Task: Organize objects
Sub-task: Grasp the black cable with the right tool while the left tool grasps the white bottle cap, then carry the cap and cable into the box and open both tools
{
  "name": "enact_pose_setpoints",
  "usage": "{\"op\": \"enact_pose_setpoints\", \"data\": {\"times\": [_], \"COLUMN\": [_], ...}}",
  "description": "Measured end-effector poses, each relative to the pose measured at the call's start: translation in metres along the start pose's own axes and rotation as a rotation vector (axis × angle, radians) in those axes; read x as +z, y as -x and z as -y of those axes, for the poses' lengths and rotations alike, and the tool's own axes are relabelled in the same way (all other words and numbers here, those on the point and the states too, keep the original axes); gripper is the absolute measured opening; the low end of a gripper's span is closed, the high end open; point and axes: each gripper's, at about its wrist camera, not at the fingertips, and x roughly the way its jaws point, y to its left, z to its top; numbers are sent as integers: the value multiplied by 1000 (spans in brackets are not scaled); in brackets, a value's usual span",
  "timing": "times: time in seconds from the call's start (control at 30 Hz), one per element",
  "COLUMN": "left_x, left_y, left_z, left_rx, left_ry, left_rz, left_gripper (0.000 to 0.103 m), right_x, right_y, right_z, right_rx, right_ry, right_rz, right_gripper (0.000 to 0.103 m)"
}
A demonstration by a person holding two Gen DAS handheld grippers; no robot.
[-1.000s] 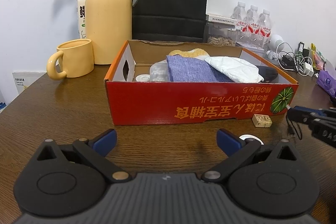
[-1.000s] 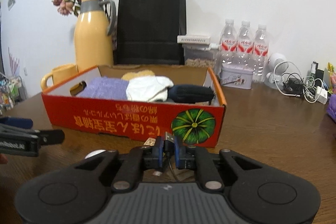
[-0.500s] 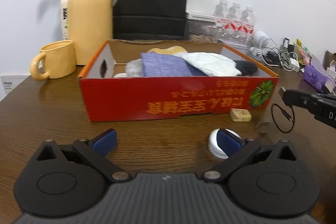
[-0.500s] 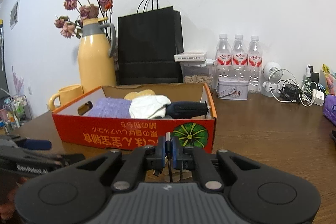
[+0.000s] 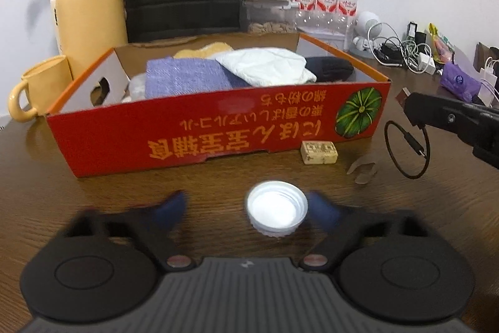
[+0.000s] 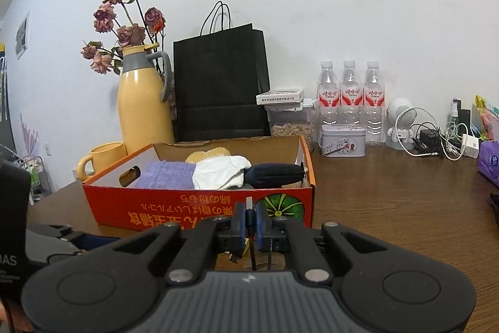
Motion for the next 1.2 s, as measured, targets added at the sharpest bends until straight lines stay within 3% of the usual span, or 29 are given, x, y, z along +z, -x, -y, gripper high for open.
{"op": "enact_pose_setpoints", "data": {"times": [0.03, 0.07, 0.13, 0.7, 1.0, 1.2], "left_x": [0, 0, -1, 12, 51, 84], "left_y": [1, 1, 4, 43, 61, 52], "left_z": [1, 1, -1, -11, -31, -52], "left_rx": [8, 12, -16, -4, 24, 58], "left_ry": [-4, -10, 3, 27, 55, 82], "left_rz": [7, 12, 18, 169, 280, 314], "left_gripper": [43, 41, 41, 40, 41, 41], "right_x": [0, 0, 0, 2, 39, 68], "right_y": [0, 0, 0, -3, -11, -40], "right_z": [0, 0, 1, -6, -23, -41], "right_rx": [1, 0, 0, -13, 12, 19], "right_ry": [0, 0, 0, 26, 69, 111], "right_rz": [0, 0, -1, 5, 60, 86], "right_gripper": [6, 6, 6, 6, 6, 6]}}
